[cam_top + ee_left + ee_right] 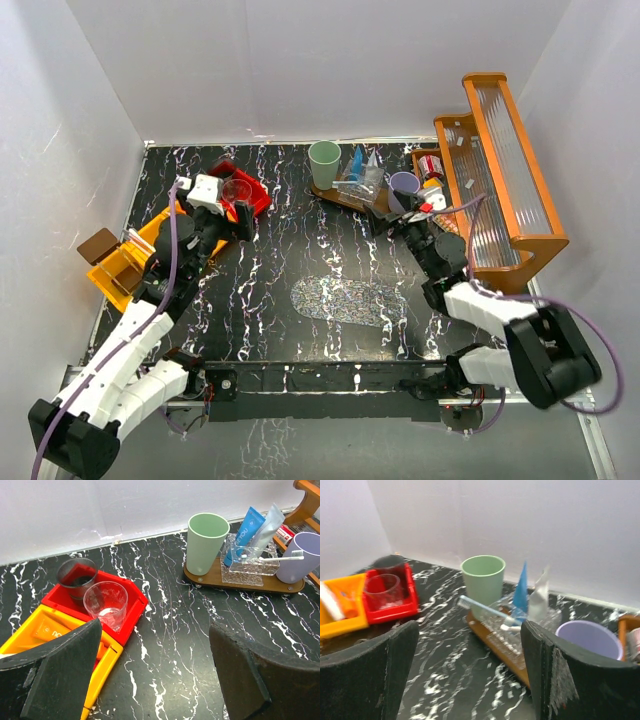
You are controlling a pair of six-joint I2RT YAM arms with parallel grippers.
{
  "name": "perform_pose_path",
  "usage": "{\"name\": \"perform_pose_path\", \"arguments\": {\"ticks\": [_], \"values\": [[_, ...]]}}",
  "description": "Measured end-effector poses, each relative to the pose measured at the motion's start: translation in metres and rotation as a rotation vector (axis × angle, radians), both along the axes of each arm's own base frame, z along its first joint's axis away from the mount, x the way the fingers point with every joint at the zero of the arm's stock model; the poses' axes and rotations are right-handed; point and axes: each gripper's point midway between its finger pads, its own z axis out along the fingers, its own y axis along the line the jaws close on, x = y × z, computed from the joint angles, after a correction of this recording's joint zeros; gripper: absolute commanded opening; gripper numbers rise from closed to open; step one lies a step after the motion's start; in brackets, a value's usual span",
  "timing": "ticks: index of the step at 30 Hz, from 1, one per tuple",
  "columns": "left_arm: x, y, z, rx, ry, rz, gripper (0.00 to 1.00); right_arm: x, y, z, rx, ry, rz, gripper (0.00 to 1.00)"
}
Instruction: Prepare toiletry sets of a toothbrush and toothpaste on the tray
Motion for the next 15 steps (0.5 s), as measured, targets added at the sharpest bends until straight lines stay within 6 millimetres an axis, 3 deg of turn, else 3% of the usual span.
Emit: {"name": "perform_pose_path", "arguments": {"ticks": [2, 5, 10, 15], "values": [[0.002, -0.002, -0.005, -0.009, 0.020, 0.002, 0.88, -0.012, 0.003, 0.003, 0.052, 0.081, 0.025, 0.86], [0.005, -0.004, -0.015, -0.033, 0.060, 0.008, 0.88, -0.020, 0.003, -0.008, 0.104, 0.256, 0.023, 0.98], [0.008, -0.008, -0.035, -0.073, 0.189, 0.033, 0.89, -0.045, -0.007, -0.020, 0.190, 0.494, -0.011, 0.98], [0.008, -0.006, -0.050, -0.093, 0.340, 0.086, 0.90, -0.076, -0.020, 0.003, 0.302, 0.497, -0.011, 0.98]]}}
